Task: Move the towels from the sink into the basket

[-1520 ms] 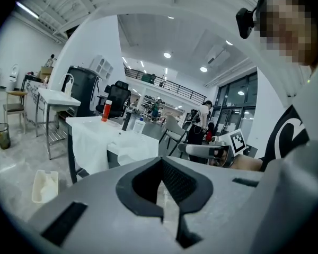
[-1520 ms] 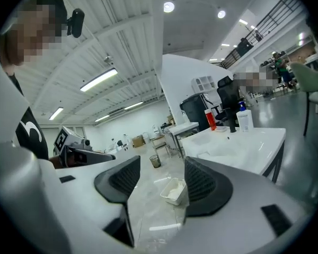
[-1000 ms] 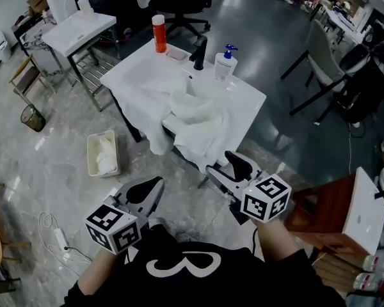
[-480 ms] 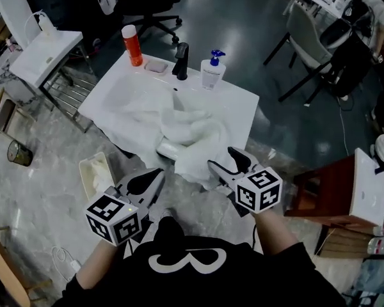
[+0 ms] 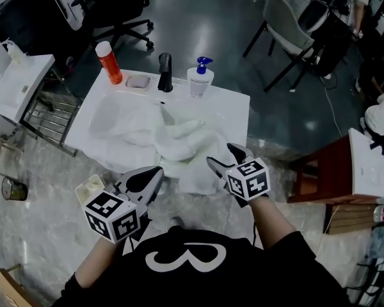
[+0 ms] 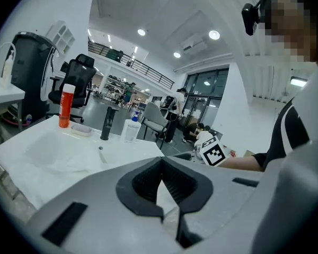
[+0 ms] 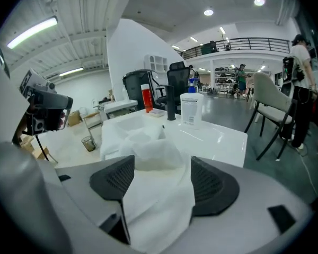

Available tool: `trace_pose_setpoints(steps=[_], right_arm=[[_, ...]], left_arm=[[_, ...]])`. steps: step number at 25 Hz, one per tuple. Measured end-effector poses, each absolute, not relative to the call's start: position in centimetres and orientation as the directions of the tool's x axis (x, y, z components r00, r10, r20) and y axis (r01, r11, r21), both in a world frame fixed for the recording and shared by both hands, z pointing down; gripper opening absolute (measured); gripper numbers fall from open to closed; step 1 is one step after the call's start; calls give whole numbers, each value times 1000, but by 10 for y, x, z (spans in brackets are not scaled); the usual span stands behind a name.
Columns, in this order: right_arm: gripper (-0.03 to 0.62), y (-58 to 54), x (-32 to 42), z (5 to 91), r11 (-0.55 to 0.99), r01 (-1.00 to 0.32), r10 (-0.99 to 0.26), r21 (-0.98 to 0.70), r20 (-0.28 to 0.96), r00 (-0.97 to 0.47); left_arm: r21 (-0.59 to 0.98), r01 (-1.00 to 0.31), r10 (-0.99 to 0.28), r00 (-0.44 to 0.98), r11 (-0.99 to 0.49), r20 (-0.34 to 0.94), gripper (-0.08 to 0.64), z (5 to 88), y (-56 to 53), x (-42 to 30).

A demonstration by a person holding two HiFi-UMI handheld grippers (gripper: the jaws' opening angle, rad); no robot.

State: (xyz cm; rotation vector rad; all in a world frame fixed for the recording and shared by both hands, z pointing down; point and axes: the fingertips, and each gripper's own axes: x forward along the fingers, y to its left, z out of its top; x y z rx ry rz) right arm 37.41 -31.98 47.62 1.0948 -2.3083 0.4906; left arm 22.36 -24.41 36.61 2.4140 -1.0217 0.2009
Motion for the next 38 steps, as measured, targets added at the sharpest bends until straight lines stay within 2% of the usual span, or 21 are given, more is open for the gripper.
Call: trace_pose_setpoints(steps=[9, 20, 24, 26, 29, 38], right_arm=[[322, -362, 383, 531, 572, -820, -556, -30, 721, -414], [318, -387, 375, 566, 621, -782, -472, 54, 822, -318], [227, -390, 380, 569, 626, -772, -473, 111, 841, -263], [151, -386, 378, 571, 632, -770, -455, 91, 848, -273], [81, -381, 377, 571, 620, -781, -458, 78, 844, -280], [58, -376, 377, 533, 546, -837, -535, -36, 754, -381]], left_arm=[[412, -641, -539, 768, -647, 346, 6, 386, -279, 211], [428, -640, -533, 768, -638, 355, 6, 403, -304, 186], [435, -638, -527, 770, -635, 360, 6, 408, -306, 186], [440, -639, -528, 769, -631, 360, 6, 410, -305, 185], [441, -645, -533, 764, -624, 364, 6, 411, -302, 184], [427, -673, -569, 739, -603, 361, 6, 398, -281, 186]])
